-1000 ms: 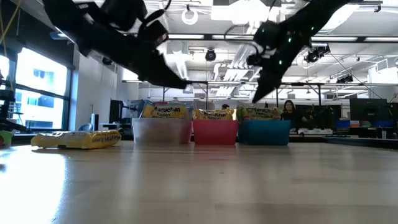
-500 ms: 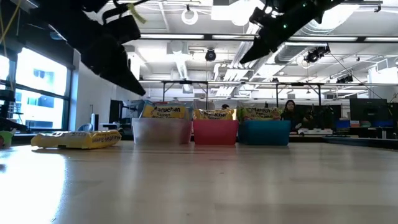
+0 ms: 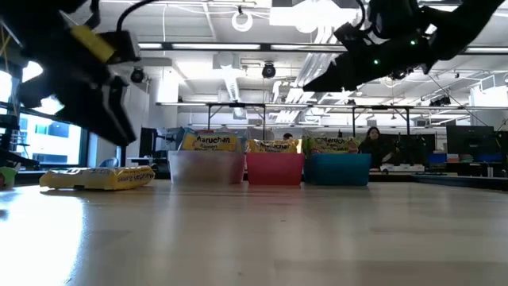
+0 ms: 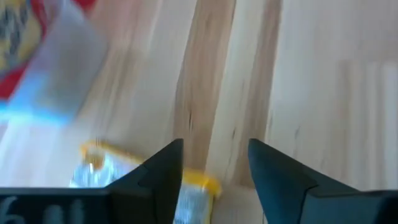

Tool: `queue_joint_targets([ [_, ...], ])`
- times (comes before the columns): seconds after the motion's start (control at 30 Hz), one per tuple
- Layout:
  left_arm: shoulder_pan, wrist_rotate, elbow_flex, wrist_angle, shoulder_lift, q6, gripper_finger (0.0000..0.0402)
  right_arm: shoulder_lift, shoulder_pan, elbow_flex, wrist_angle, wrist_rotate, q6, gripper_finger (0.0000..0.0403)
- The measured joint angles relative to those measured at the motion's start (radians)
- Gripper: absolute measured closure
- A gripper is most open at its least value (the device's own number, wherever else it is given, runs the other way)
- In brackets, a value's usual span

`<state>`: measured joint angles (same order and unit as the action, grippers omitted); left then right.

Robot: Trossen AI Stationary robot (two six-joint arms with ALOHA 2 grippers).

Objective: Sort Maruchan noodles
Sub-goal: Put the yellow noodle pack into the red bin

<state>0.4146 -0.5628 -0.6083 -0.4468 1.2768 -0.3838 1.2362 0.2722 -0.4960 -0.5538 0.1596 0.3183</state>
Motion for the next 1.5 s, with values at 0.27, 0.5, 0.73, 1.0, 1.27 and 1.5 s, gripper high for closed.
queue_joint_targets([
  [0.27, 0.022, -0.049, 0.000, -0.123, 0.146, -0.137, 0.0193, 0.000, -0.077, 0.040, -0.053, 0.005, 0.000, 0.0403],
  [0.5, 0.019, -0.151, -0.004, -0.128, 0.290, -0.158, 0.0198, 0.000, -0.123, 0.041, -0.056, 0.004, 0.000, 0.0403],
  [0.73, 0.021, -0.184, -0.053, -0.191, 0.341, -0.150, 0.0282, 0.000, -0.164, 0.041, -0.056, 0.002, -0.004, 0.0403],
  [1.0, 0.017, -0.111, -0.163, -0.260, 0.343, -0.042, 0.0396, 0.000, -0.171, 0.041, -0.053, -0.012, -0.003, 0.0398],
  [1.27, 0.003, -0.058, -0.244, -0.165, 0.274, 0.055, 0.0401, 0.062, -0.233, 0.041, 0.001, -0.064, -0.025, 0.0304],
  [1.5, -0.042, 0.037, -0.251, 0.081, 0.191, 0.132, 0.0401, 0.237, -0.334, -0.014, -0.037, -0.066, -0.026, 0.0188],
])
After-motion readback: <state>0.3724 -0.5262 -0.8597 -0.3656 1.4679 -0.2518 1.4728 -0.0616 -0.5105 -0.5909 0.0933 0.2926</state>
